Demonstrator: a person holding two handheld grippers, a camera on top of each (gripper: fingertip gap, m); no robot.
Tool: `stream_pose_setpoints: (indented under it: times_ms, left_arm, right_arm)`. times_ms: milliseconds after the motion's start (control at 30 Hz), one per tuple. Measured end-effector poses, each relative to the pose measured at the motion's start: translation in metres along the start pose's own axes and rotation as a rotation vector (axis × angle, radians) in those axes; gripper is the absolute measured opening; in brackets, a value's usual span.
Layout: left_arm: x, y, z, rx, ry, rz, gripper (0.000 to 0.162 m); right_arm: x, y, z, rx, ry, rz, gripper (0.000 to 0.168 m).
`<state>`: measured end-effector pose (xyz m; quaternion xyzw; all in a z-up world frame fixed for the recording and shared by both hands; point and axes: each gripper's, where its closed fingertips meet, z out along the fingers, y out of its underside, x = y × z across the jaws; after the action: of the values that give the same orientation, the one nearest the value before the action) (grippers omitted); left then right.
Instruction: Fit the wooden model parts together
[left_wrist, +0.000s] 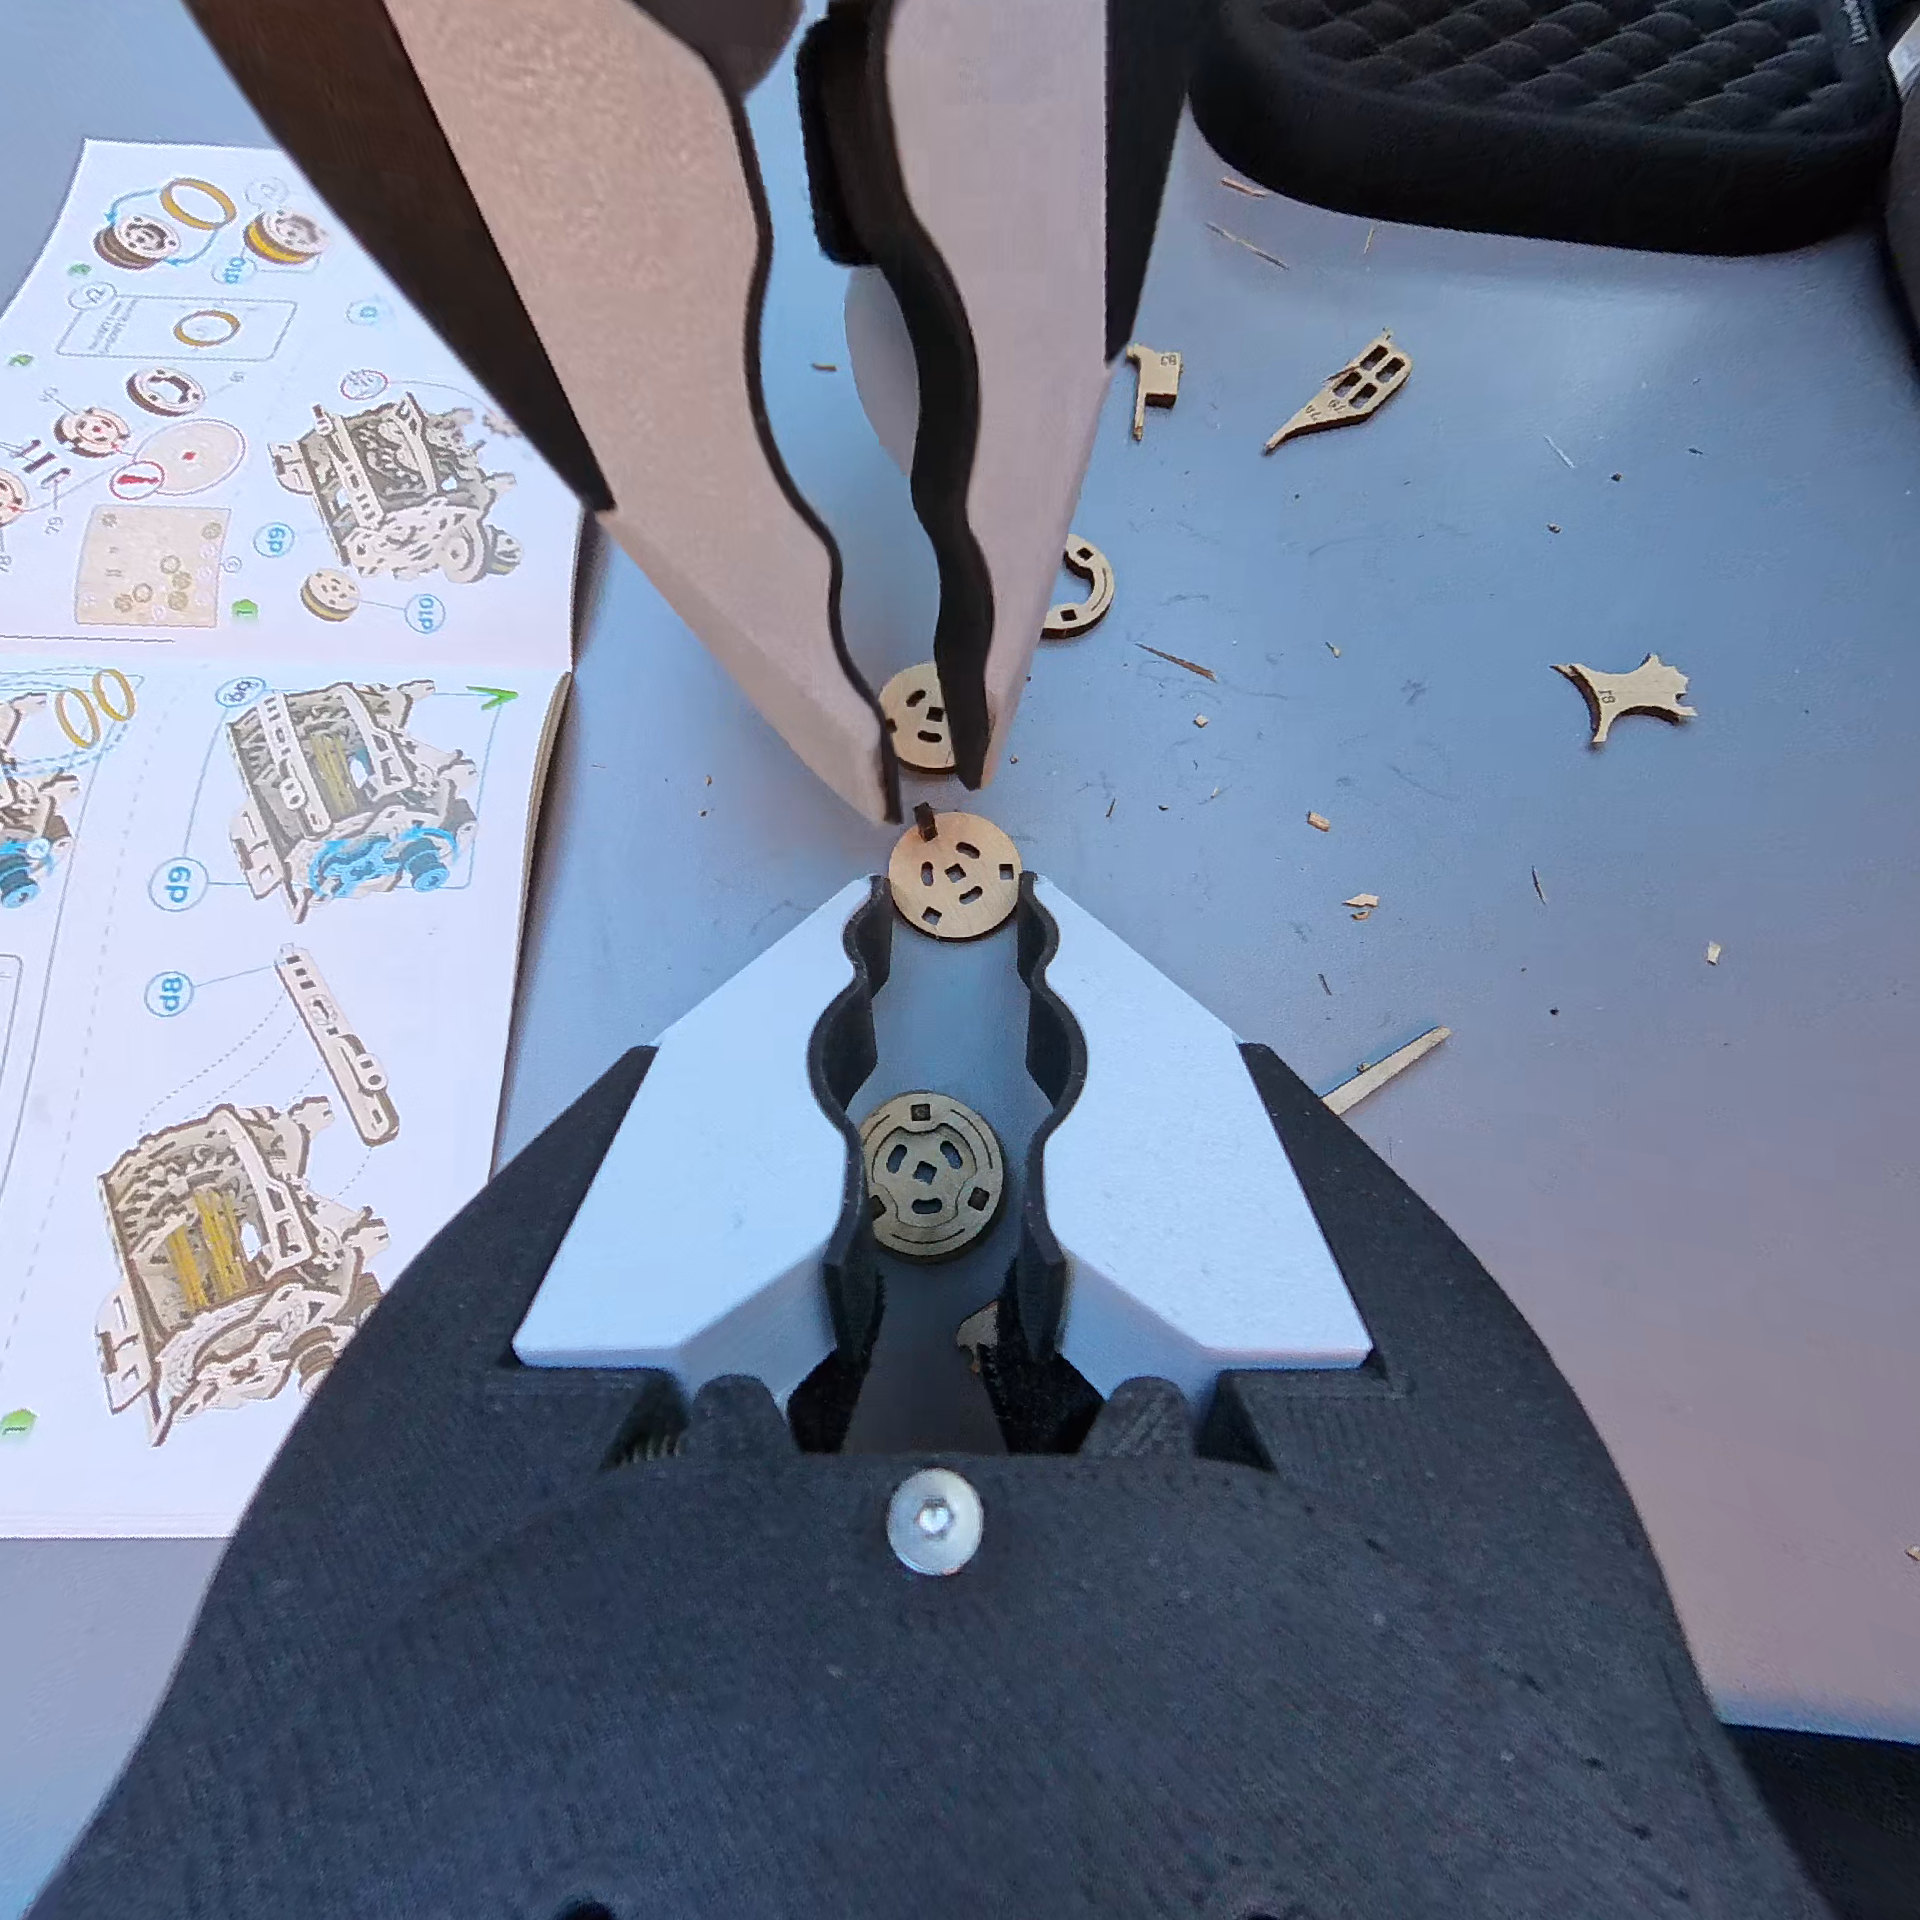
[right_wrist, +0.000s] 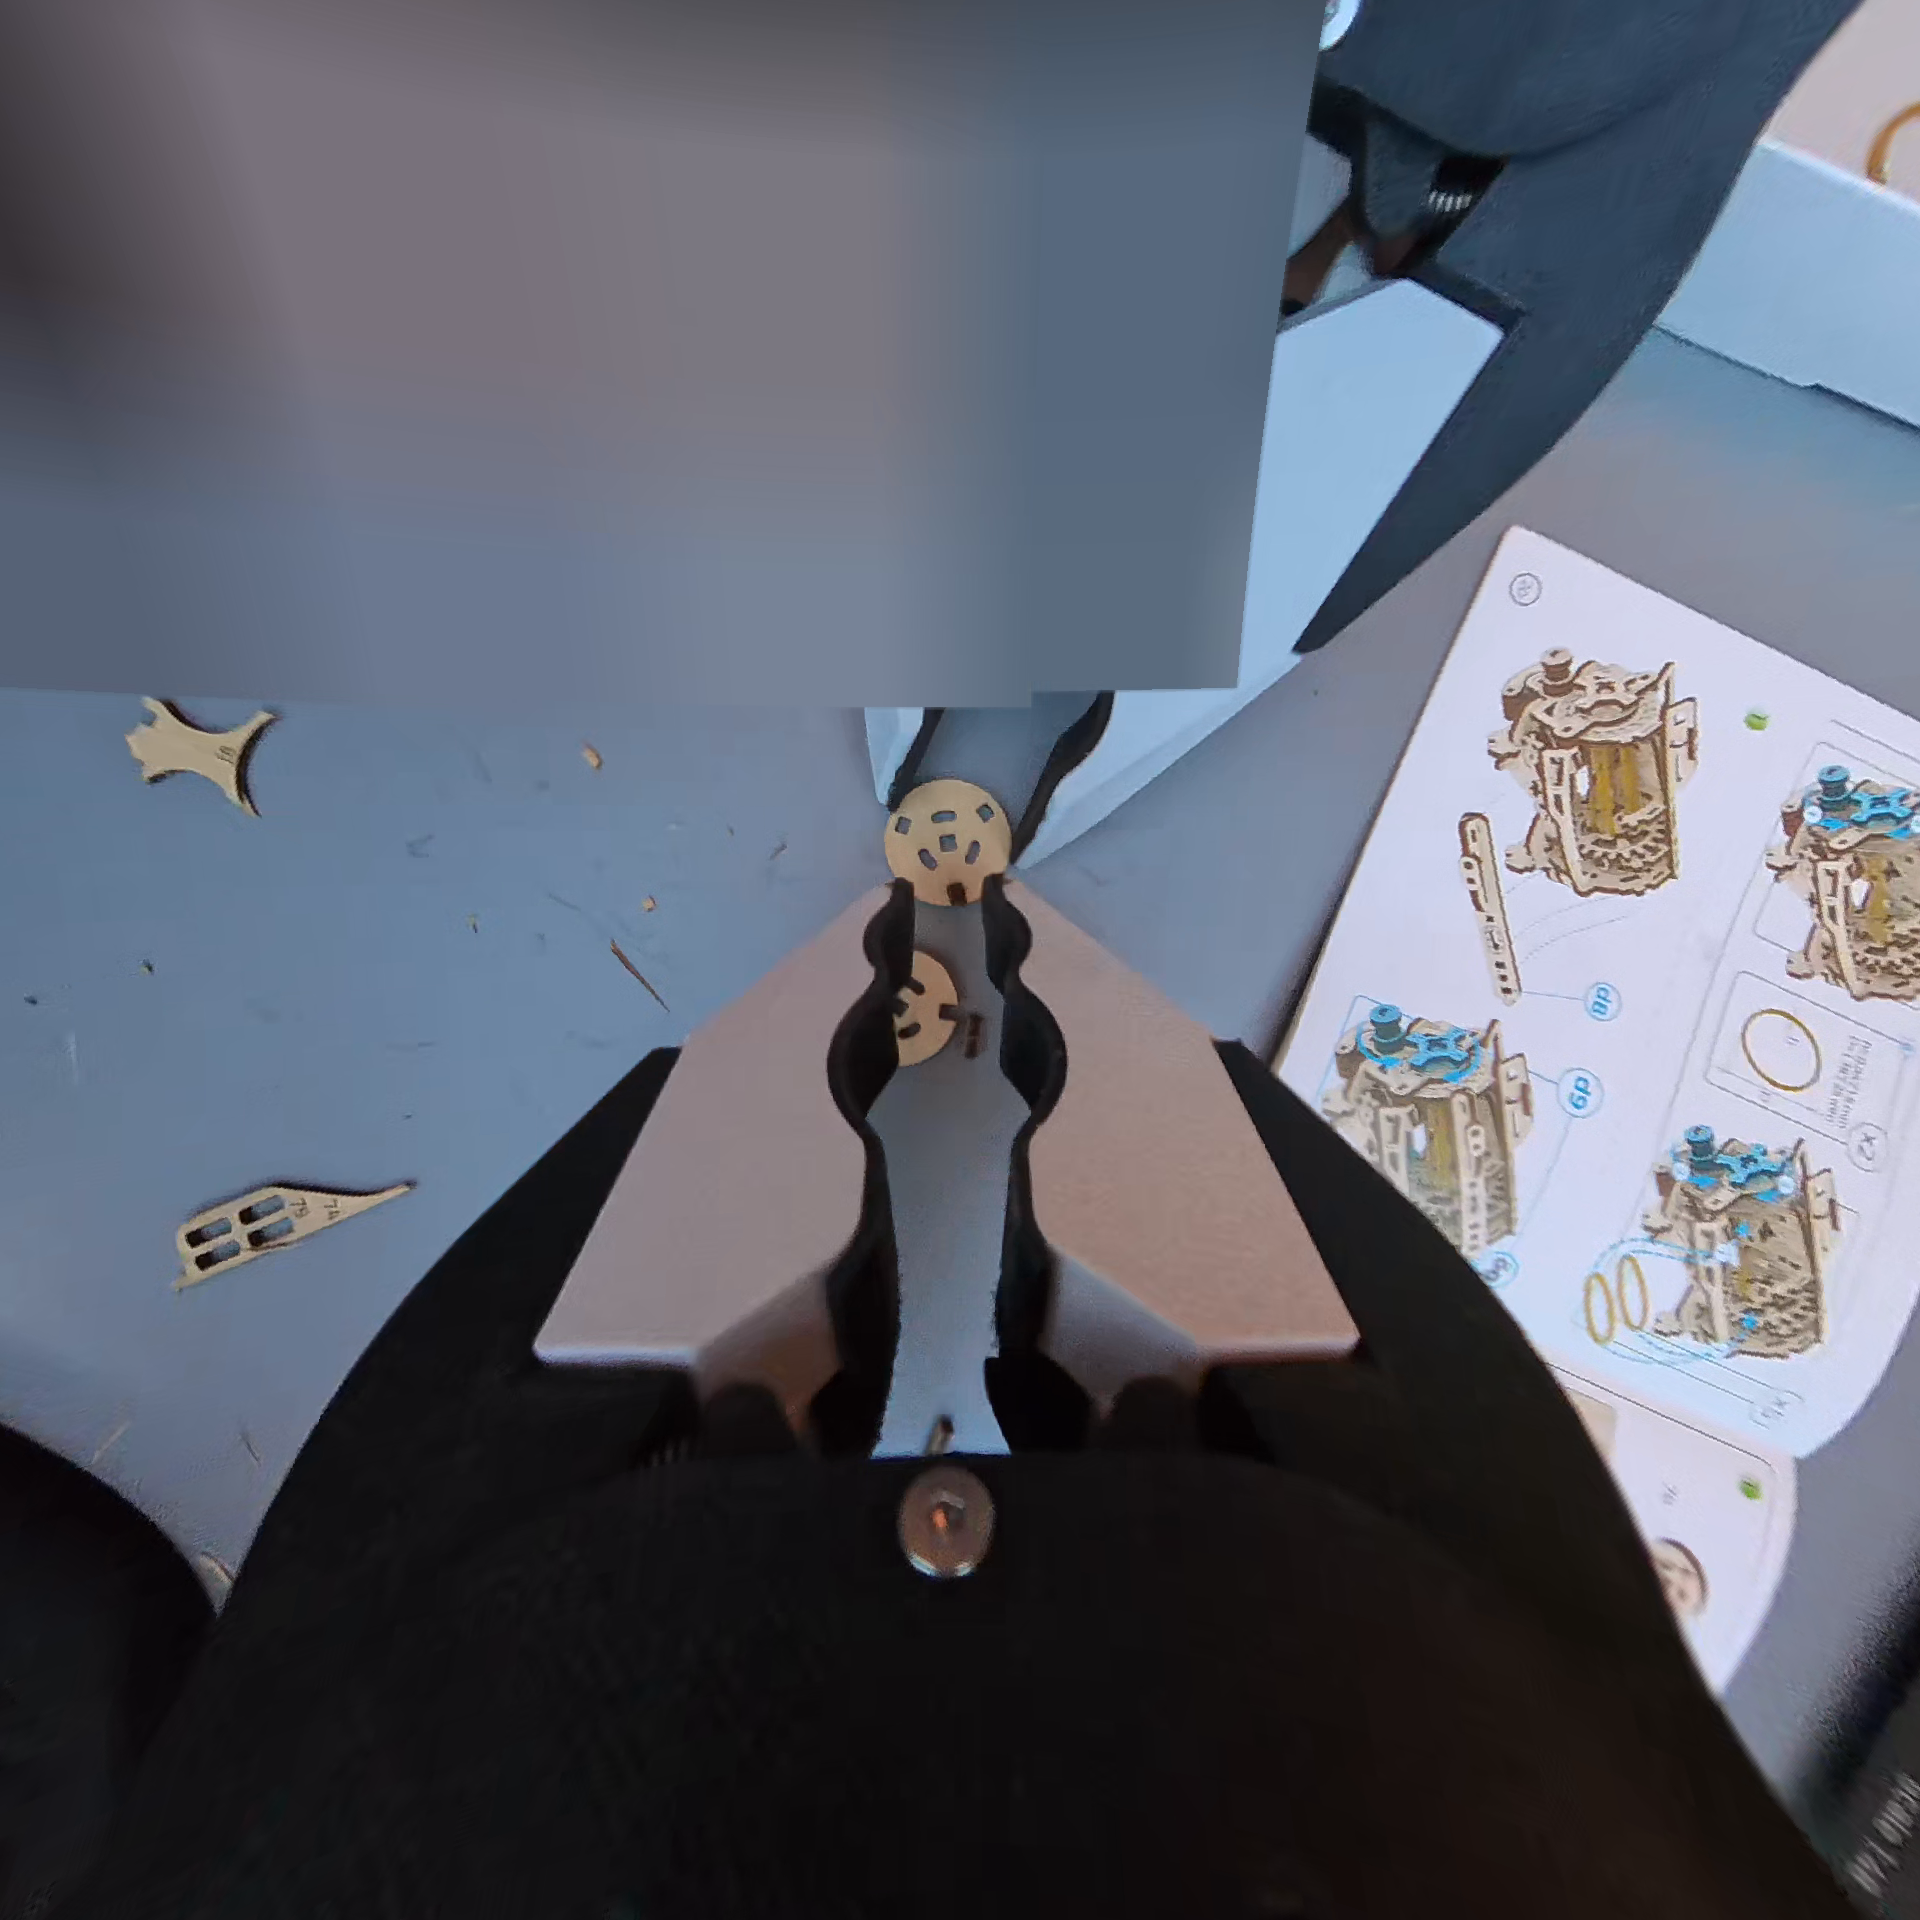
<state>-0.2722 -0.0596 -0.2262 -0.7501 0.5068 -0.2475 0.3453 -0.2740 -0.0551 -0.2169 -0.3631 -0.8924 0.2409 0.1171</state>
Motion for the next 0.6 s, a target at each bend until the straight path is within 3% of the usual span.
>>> stream_pose_setpoints:
  times_ms: [600]
  left_arm:
    - [0.0009, -0.0002, 0.0000, 0.000, 0.004, 0.002, 0.023]
  right_arm:
    - [0.0004, 0.0026, 0.0070, 0.098, -0.051, 0.088, 0.002]
